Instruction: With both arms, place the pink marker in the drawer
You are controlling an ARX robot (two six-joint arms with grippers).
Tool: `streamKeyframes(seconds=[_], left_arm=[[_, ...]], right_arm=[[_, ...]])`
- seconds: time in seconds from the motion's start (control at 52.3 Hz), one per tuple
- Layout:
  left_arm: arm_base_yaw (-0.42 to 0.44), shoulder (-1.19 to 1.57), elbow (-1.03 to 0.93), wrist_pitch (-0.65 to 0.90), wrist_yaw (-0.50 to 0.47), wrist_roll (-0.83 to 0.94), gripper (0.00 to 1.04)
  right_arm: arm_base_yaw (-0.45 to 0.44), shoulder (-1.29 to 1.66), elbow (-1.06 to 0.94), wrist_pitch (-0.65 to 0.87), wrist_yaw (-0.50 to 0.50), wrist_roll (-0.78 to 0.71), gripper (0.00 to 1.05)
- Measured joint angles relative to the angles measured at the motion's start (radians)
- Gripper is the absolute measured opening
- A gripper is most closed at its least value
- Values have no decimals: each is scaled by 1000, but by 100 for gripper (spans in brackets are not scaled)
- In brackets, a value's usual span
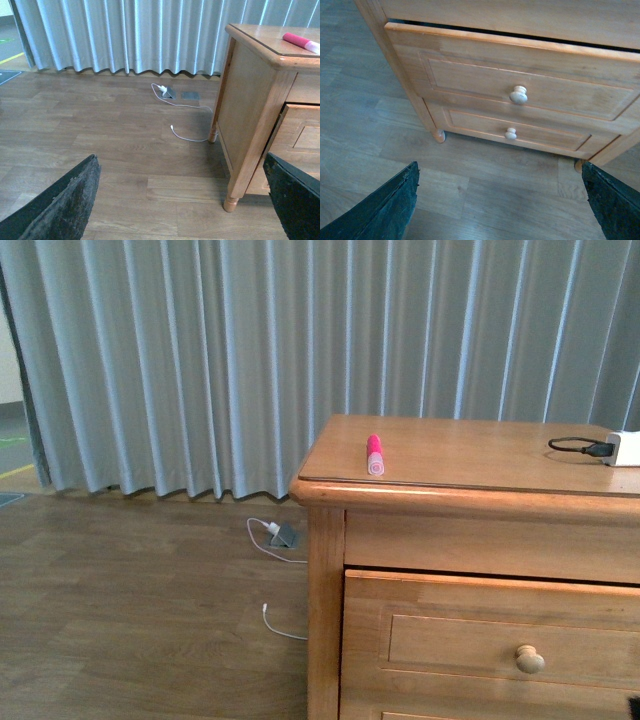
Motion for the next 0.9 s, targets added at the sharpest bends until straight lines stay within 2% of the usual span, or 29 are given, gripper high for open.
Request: streamKeyframes(seconds=[0.134, 0.382, 0.899], left_arm=[[0, 0, 0, 0, 0, 0, 99], [0, 0, 0, 0, 0, 0, 99], [0, 0, 0, 0, 0, 0, 99]], right_arm=[[46, 254, 138, 85, 58, 19, 96], [73, 535, 293, 190, 123, 24, 96], [-3, 882, 504, 248, 166, 23, 96]])
